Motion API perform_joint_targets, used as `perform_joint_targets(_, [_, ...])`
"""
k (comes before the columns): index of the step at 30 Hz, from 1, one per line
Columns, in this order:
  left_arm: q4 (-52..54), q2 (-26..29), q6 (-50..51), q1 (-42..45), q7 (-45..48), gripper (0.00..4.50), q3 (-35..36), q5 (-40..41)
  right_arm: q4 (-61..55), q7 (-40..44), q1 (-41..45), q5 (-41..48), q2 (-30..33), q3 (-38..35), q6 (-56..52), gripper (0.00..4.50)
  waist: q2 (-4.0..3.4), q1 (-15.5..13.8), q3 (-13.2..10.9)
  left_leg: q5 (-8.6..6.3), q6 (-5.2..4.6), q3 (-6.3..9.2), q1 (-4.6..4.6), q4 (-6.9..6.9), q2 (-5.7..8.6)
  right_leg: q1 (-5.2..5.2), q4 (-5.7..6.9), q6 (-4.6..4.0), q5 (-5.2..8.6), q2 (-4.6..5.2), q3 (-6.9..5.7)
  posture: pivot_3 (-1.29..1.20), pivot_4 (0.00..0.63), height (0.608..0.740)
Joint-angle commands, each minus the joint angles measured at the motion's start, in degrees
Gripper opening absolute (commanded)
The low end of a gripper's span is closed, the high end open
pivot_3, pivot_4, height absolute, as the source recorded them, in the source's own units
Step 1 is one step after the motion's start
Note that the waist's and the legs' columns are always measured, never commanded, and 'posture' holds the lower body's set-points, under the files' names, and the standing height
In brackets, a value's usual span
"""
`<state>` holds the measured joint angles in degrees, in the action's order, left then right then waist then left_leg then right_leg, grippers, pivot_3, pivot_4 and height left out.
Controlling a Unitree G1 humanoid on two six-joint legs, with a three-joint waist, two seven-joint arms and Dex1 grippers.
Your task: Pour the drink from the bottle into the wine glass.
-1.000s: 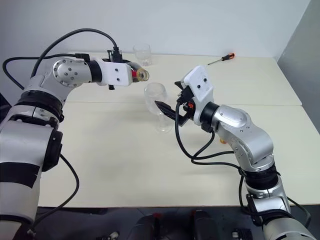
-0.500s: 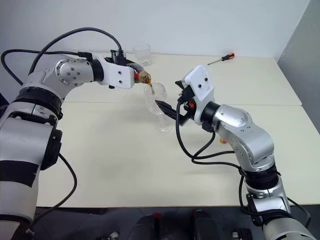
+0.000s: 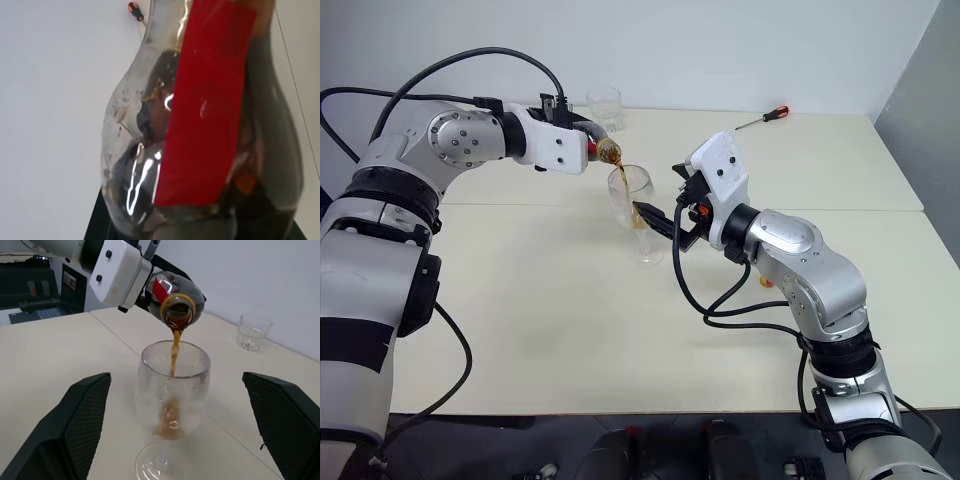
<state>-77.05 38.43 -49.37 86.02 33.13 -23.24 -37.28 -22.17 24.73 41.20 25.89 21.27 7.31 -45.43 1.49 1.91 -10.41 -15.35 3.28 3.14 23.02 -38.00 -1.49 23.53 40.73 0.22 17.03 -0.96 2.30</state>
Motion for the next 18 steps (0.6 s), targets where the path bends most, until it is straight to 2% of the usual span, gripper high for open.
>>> perform_joint_targets(1, [0.81,1.17,-0.83,3.17,-1.59,1.32,0.34,0.42,-1.39,-0.17,0.81,-0.15,-0.20,-1.84,0.79,4.50,0.00,0.00,0.00,0.00,0.00,0.00,0.00,0.00,0.00,0.00,0.00,0.00,0.00,0.00,0.00,0.00,0.150,0.740])
perform_joint_targets(18, [0.62,0.99,-0.81,3.87,-3.11,1.32,-0.89,-0.72,-1.48,-0.28,0.37,-0.30,-0.47,-1.71,0.76,4.50,0.00,0.01,0.00,0.00,0.00,-0.01,0.00,-0.01,0.00,0.01,0.02,0.00,0.00,0.01,0.01,0.00,0.150,0.740])
